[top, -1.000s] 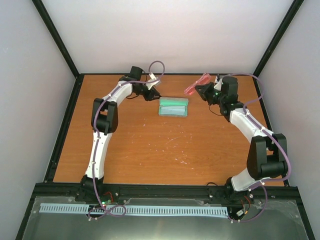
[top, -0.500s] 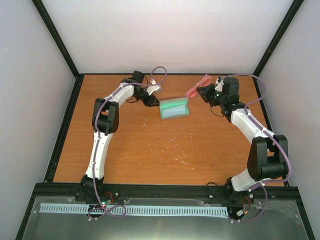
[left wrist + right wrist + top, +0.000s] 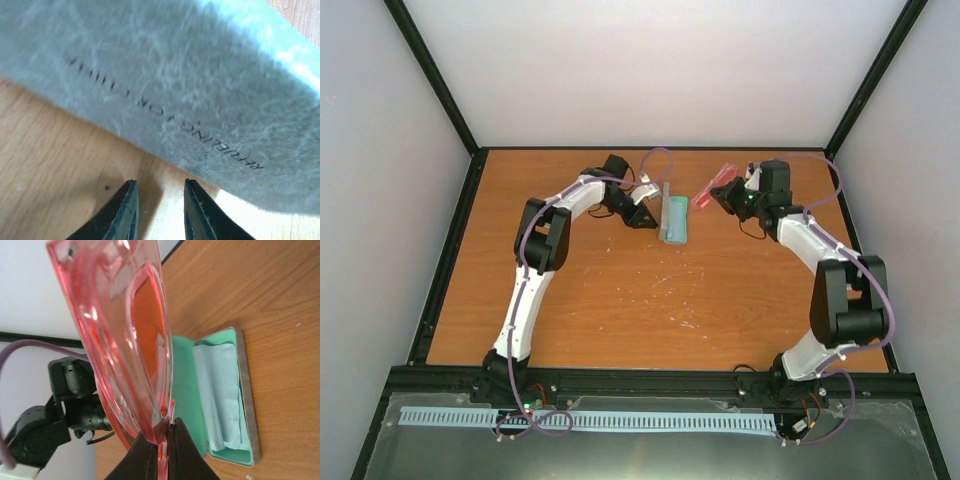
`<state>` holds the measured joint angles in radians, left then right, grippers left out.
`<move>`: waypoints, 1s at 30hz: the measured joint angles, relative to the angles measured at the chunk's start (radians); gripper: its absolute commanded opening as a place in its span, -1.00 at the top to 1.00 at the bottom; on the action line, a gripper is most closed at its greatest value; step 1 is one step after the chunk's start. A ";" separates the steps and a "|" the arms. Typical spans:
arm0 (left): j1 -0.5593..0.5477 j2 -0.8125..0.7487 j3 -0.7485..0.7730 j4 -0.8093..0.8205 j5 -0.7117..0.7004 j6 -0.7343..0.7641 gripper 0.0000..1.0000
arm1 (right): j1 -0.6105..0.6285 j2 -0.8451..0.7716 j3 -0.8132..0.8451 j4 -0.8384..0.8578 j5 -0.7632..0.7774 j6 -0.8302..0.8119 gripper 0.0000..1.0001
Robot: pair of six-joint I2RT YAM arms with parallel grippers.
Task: Organize the sunglasses
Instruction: Adjust the sunglasses case at the center of the board, then place the sunglasses in the sunglasses case.
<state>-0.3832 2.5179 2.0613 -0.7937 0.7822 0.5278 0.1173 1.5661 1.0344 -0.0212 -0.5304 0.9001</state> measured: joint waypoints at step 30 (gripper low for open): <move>0.030 -0.031 0.046 0.083 -0.067 -0.077 0.10 | 0.075 0.676 0.692 -0.742 -0.299 -0.793 0.94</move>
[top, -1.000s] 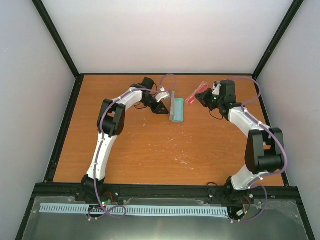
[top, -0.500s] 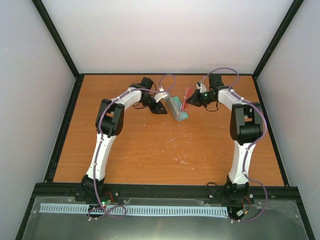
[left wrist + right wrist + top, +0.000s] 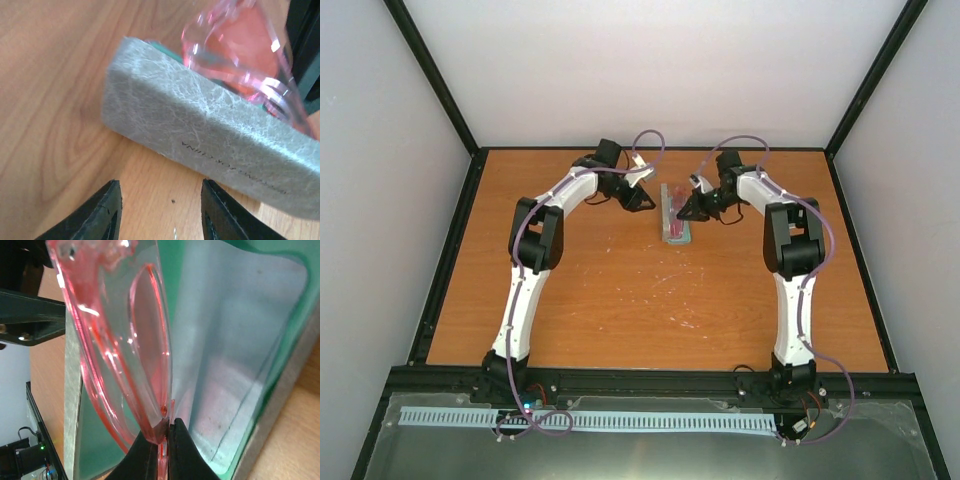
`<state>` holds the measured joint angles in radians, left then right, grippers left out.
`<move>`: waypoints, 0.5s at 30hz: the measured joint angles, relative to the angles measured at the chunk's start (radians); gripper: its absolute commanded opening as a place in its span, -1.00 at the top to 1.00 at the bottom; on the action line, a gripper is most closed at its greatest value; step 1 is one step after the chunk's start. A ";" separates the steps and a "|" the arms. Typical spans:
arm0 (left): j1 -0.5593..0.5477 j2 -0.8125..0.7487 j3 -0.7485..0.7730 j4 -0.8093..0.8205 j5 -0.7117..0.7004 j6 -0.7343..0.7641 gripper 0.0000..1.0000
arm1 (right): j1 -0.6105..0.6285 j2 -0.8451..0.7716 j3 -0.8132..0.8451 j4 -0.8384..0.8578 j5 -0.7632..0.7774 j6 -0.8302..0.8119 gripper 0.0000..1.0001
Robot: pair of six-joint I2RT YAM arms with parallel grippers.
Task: Organize the sunglasses
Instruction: Place the sunglasses in the sunglasses case.
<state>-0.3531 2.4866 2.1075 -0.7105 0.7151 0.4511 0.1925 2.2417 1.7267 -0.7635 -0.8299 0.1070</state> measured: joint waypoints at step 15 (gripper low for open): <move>0.000 0.000 0.027 0.032 0.014 -0.040 0.06 | 0.003 0.117 0.122 -0.102 -0.049 -0.002 0.86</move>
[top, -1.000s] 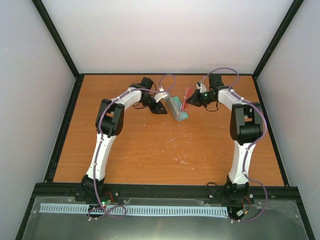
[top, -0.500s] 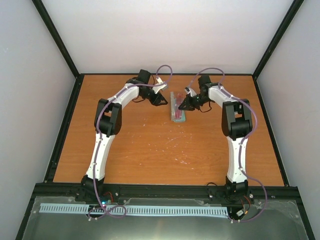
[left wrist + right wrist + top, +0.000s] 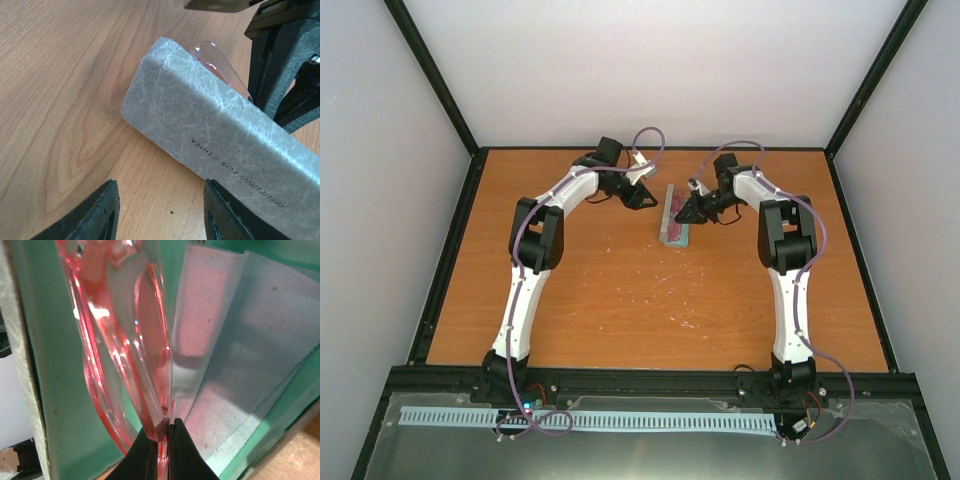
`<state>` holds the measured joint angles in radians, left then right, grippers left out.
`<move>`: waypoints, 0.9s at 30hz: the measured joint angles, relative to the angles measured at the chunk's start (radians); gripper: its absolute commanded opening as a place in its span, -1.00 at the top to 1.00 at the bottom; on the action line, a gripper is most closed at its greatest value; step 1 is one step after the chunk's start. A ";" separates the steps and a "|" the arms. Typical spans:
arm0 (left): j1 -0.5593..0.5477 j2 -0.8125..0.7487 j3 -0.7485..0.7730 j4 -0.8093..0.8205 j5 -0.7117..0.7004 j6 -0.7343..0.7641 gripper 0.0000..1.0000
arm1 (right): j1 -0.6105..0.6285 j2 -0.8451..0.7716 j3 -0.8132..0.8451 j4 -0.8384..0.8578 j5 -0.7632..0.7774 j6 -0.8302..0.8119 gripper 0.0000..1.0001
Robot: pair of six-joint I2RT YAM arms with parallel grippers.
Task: Organize the sunglasses
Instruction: Place the sunglasses in the sunglasses case.
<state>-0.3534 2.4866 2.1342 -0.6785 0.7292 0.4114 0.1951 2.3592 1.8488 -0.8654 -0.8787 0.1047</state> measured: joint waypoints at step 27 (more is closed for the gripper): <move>0.000 0.000 0.000 -0.002 0.008 -0.001 0.08 | -0.014 -0.009 0.030 -0.070 0.140 0.015 0.19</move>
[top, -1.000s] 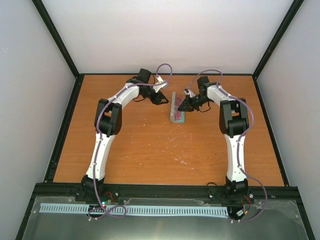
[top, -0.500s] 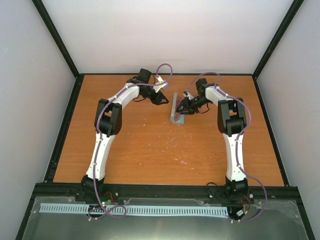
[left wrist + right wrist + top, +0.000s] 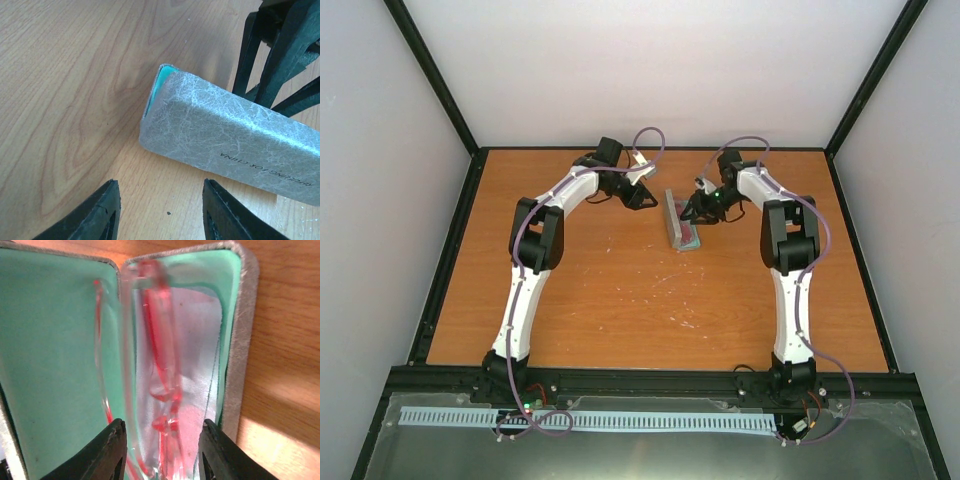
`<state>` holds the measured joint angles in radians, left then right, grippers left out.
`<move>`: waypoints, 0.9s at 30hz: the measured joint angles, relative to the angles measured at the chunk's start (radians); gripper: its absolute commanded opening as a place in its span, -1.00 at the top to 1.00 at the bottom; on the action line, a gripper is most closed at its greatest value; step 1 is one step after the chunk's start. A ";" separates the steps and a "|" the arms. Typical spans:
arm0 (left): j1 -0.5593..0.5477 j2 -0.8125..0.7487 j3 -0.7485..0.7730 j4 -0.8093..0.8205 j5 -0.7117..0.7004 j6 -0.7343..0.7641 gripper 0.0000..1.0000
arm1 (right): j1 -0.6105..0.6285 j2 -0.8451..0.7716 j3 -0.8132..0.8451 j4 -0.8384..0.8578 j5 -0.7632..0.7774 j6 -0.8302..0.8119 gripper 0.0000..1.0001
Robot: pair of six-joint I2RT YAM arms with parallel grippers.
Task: Organize the sunglasses
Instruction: Place the sunglasses in the sunglasses case.
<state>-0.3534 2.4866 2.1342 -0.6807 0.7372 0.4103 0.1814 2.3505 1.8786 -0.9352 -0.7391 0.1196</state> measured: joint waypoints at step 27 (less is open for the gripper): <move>-0.002 -0.004 -0.001 -0.006 0.031 0.001 0.16 | -0.093 -0.352 -0.385 0.334 0.175 0.213 0.80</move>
<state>-0.3557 2.4828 2.1334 -0.6872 0.7677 0.4110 0.0879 1.9984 1.4937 -0.6010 -0.5644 0.3325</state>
